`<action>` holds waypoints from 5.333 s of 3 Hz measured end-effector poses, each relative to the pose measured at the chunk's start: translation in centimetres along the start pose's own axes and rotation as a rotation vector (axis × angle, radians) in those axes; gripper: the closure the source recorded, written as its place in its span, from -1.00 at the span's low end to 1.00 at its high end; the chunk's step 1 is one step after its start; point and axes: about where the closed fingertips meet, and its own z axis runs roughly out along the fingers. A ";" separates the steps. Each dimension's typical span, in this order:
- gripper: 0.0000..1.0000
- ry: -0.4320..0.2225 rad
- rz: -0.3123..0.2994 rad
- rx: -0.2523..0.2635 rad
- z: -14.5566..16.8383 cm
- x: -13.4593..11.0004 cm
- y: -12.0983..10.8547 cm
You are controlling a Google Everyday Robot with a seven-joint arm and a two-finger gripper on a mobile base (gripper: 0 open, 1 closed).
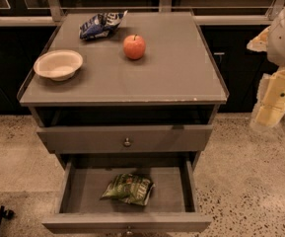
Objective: Pick green jalapeno chip bag from middle drawer and place on counter
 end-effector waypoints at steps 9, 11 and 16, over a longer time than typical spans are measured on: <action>-1.00 -0.382 0.356 -0.065 24.3 -2.0 11.9; -1.00 -0.409 0.448 -0.089 32.1 -2.5 14.4; -1.00 -0.557 0.672 -0.156 48.5 -6.0 14.4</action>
Offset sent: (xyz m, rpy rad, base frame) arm -0.0012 0.0042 -0.0242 0.0884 -0.0156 0.0233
